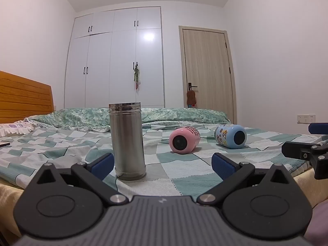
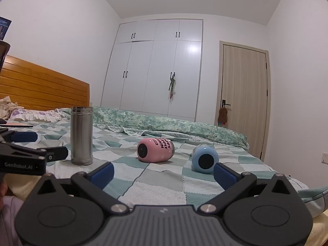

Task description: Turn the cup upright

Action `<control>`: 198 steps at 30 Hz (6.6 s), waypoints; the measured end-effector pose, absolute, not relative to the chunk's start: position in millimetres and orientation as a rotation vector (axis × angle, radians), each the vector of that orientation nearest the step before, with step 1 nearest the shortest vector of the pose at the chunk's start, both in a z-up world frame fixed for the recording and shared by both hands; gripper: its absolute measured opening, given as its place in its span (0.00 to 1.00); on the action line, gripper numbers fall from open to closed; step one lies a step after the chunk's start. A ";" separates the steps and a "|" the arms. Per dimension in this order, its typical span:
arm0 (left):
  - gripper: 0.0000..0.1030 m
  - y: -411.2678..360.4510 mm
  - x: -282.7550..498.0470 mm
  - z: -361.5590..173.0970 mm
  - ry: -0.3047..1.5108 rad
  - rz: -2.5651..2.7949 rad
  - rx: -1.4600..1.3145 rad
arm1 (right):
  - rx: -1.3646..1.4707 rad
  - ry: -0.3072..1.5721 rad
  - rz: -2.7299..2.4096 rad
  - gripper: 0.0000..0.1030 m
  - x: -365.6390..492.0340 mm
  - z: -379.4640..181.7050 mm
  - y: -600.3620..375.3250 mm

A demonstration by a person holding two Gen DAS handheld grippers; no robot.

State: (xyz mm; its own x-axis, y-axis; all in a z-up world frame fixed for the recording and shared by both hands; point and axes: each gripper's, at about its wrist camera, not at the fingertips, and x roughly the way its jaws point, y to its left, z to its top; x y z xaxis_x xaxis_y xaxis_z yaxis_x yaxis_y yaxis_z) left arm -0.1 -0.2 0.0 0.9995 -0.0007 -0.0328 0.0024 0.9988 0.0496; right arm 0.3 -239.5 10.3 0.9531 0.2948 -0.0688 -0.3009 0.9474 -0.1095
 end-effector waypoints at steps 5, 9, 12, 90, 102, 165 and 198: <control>1.00 -0.2 -0.1 0.0 0.033 -0.001 0.050 | -0.120 0.052 0.303 1.00 0.2 10.3 -239.3; 1.00 -0.2 -0.3 0.1 0.033 -0.001 0.049 | -0.120 0.046 0.302 1.00 -2.4 10.6 -240.1; 1.00 -0.4 -0.2 0.1 0.033 -0.001 0.049 | -0.120 0.046 0.302 1.00 -1.7 10.5 -239.8; 1.00 -31.1 31.5 26.3 0.147 -0.125 0.114 | -0.089 0.140 0.297 1.00 31.9 28.0 -249.6; 1.00 -59.1 131.9 80.7 0.304 -0.139 0.173 | -0.107 0.244 0.279 1.00 115.7 66.2 -267.8; 0.86 -113.6 387.6 48.7 0.797 0.023 0.420 | 0.008 0.445 0.311 1.00 375.7 54.2 -287.1; 0.80 -132.5 162.9 96.5 0.572 -0.106 0.303 | -0.044 0.408 0.311 1.00 175.7 109.0 -290.7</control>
State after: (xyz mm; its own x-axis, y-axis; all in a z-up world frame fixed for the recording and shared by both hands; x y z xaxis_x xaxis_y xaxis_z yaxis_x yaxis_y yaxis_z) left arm 162.9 -132.5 96.5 0.8367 -0.0153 -0.5474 0.1823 0.9504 0.2521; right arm 175.7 -290.7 109.0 0.8713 0.2888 -0.3968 -0.3064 0.9517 0.0199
